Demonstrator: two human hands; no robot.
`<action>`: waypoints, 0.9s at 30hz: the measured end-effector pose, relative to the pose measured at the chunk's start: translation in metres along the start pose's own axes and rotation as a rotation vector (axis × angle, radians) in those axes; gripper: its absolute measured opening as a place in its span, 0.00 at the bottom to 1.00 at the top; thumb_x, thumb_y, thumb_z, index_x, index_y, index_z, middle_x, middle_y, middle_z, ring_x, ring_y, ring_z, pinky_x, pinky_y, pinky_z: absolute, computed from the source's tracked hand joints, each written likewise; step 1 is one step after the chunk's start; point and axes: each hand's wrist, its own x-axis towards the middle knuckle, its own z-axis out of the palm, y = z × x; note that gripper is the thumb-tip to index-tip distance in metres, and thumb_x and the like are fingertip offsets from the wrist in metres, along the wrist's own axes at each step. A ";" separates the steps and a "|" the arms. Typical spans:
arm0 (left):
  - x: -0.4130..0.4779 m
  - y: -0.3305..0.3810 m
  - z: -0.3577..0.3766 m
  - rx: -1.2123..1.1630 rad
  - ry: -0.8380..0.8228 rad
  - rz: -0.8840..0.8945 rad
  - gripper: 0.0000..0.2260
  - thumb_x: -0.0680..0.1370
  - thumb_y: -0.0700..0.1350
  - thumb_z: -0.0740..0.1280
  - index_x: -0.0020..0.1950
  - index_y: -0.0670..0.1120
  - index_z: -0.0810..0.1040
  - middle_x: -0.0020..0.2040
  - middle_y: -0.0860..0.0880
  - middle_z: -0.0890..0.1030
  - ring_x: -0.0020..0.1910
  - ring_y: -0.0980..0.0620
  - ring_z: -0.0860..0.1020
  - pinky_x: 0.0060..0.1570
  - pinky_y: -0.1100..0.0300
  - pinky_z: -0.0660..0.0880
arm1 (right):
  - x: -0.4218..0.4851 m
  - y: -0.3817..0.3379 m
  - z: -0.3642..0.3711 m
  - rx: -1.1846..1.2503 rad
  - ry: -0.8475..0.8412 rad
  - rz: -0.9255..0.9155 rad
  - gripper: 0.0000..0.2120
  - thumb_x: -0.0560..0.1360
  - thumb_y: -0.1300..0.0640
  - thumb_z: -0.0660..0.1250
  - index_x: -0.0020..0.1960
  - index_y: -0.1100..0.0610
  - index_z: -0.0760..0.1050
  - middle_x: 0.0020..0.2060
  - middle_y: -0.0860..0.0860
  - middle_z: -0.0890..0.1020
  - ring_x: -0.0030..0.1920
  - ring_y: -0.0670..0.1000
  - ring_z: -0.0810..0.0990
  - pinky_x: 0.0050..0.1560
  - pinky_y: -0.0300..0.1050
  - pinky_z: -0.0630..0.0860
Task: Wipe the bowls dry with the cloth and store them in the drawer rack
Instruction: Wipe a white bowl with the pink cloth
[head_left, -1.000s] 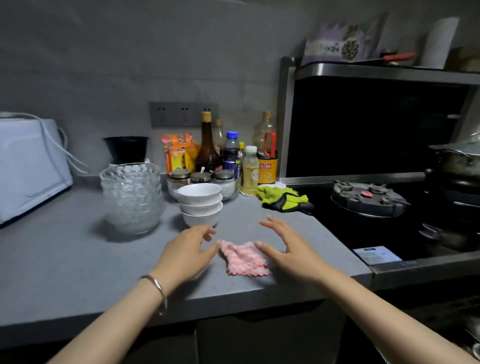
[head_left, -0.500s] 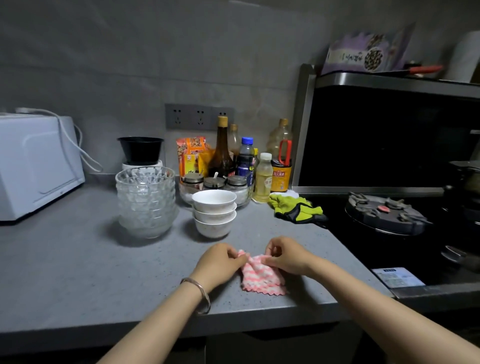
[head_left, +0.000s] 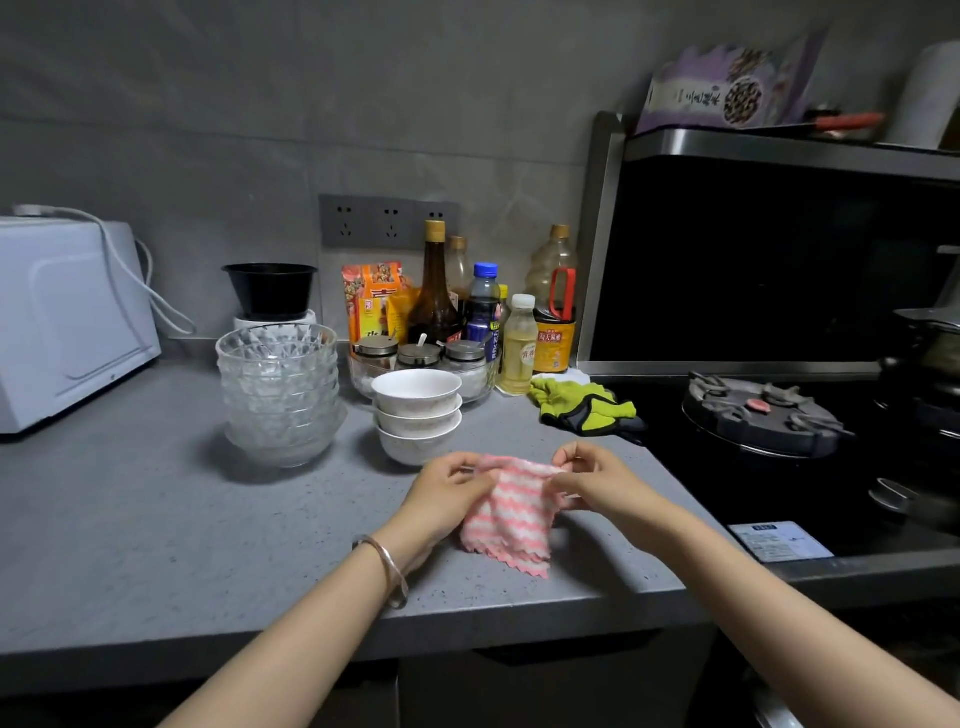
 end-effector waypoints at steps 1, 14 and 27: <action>0.001 0.004 -0.001 -0.019 -0.005 0.042 0.07 0.76 0.36 0.67 0.52 0.44 0.78 0.52 0.42 0.82 0.44 0.53 0.80 0.41 0.67 0.76 | -0.002 -0.003 -0.002 0.011 -0.021 0.012 0.08 0.72 0.71 0.63 0.44 0.59 0.70 0.35 0.55 0.74 0.33 0.49 0.74 0.40 0.40 0.75; 0.019 0.070 -0.034 0.258 -0.220 0.327 0.12 0.81 0.38 0.60 0.64 0.47 0.71 0.28 0.60 0.79 0.30 0.65 0.73 0.35 0.70 0.69 | 0.012 -0.046 0.034 0.312 -0.654 0.113 0.18 0.80 0.54 0.60 0.66 0.61 0.68 0.60 0.63 0.78 0.58 0.62 0.78 0.60 0.56 0.75; 0.072 0.039 -0.080 0.973 0.156 0.342 0.16 0.76 0.55 0.67 0.59 0.47 0.80 0.70 0.46 0.71 0.70 0.47 0.64 0.66 0.58 0.61 | 0.054 -0.046 0.037 0.841 -0.113 0.253 0.18 0.77 0.56 0.65 0.61 0.66 0.69 0.50 0.67 0.81 0.49 0.66 0.82 0.42 0.65 0.78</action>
